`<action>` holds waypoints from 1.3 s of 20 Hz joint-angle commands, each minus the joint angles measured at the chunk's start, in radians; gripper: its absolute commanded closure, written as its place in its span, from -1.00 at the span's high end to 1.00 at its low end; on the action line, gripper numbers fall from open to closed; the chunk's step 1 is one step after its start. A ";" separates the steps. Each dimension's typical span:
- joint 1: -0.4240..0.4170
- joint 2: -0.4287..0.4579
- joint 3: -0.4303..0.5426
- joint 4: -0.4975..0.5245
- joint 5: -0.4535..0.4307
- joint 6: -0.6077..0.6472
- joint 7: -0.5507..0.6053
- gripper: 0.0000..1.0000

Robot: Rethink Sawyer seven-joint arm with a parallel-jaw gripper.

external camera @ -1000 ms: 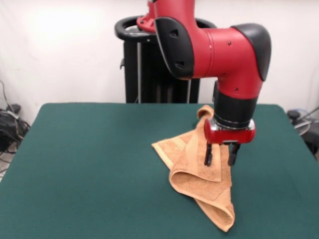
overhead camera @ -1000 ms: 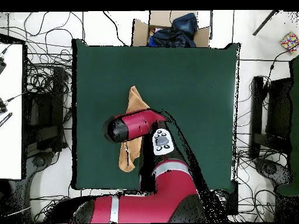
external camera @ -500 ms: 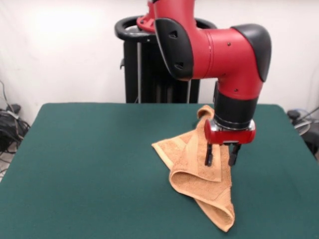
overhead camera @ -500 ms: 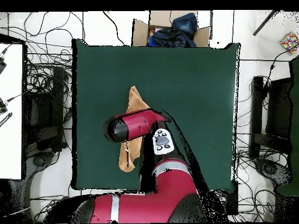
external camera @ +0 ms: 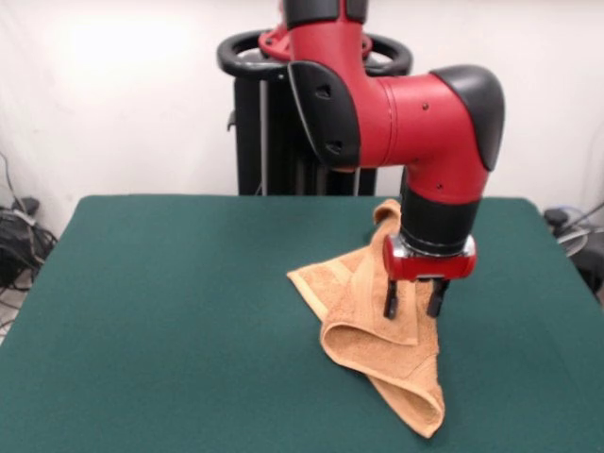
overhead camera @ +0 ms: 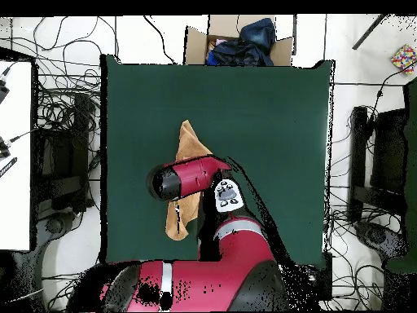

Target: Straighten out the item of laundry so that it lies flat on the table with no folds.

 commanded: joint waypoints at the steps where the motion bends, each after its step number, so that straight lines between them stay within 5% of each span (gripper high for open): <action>1: -0.026 0.054 0.022 -0.074 0.019 -0.011 0.080 1.00; 13: -0.051 0.055 0.038 -0.089 0.017 0.007 0.050 1.00; 26: -0.075 -0.042 0.086 -0.079 0.054 0.125 0.005 1.00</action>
